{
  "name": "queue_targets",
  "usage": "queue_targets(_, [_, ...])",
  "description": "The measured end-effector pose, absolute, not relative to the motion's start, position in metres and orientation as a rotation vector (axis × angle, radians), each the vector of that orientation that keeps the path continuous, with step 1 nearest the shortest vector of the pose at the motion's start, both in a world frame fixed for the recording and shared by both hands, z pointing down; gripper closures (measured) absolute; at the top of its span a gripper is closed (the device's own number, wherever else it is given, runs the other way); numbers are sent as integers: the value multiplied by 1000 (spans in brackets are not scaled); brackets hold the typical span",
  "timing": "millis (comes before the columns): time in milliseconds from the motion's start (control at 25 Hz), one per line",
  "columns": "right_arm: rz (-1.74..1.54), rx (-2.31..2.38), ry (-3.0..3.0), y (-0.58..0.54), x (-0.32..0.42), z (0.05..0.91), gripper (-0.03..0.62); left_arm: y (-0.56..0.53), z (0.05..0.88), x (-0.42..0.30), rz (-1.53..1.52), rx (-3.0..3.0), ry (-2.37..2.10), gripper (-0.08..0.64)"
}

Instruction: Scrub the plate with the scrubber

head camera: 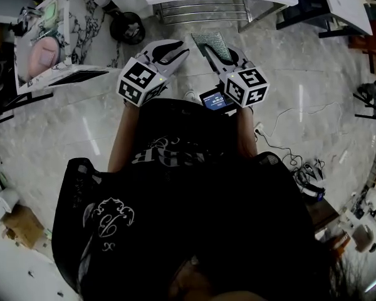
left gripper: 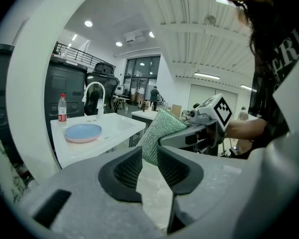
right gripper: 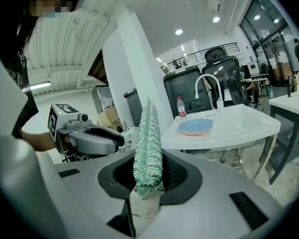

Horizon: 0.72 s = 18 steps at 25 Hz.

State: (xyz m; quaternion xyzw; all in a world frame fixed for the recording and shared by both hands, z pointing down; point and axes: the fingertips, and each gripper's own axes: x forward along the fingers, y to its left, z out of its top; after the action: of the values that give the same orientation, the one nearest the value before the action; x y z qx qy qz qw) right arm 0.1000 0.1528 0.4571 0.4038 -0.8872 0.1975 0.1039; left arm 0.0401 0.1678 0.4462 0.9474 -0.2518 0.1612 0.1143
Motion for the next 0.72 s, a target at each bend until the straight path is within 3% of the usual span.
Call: queue_targets(720, [524,1206,-2642,196,120,444,502,215,449,50,463,2781,-772,454])
